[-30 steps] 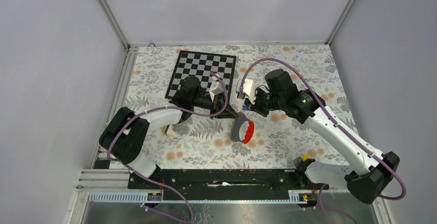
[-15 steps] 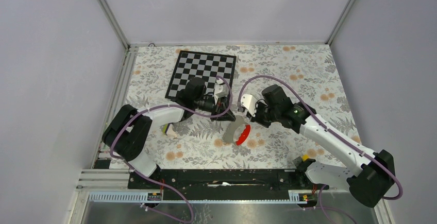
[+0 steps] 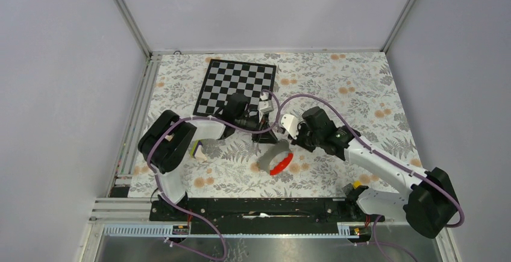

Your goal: Put the keys on the keyring

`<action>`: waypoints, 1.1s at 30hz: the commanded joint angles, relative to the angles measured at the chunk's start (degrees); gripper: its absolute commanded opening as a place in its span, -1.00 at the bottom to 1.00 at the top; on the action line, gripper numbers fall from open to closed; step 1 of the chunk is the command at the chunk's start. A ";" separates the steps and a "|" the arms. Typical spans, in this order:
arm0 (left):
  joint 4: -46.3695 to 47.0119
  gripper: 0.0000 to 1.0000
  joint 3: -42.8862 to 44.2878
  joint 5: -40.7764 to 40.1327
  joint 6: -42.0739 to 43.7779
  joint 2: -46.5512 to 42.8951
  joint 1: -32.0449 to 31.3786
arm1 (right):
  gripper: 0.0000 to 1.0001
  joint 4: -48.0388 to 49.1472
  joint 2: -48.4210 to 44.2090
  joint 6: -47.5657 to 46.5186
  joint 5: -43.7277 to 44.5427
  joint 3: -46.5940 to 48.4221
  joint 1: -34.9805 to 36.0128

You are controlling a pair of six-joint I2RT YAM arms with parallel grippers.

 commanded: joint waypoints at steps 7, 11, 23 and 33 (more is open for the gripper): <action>-8.93 -0.09 8.97 -3.51 0.72 5.41 0.41 | -1.00 4.69 5.53 -0.84 10.47 -1.71 0.06; -11.30 0.13 9.66 -4.14 2.80 4.34 1.02 | -1.00 5.73 6.52 -2.63 13.15 -2.79 0.07; -21.16 0.98 13.05 -11.13 8.86 -2.14 5.19 | -1.00 5.96 14.28 -7.01 23.88 -2.10 0.07; -28.94 0.98 14.12 -21.98 13.17 -10.95 7.10 | -0.93 5.88 22.38 -7.94 30.09 -1.13 0.02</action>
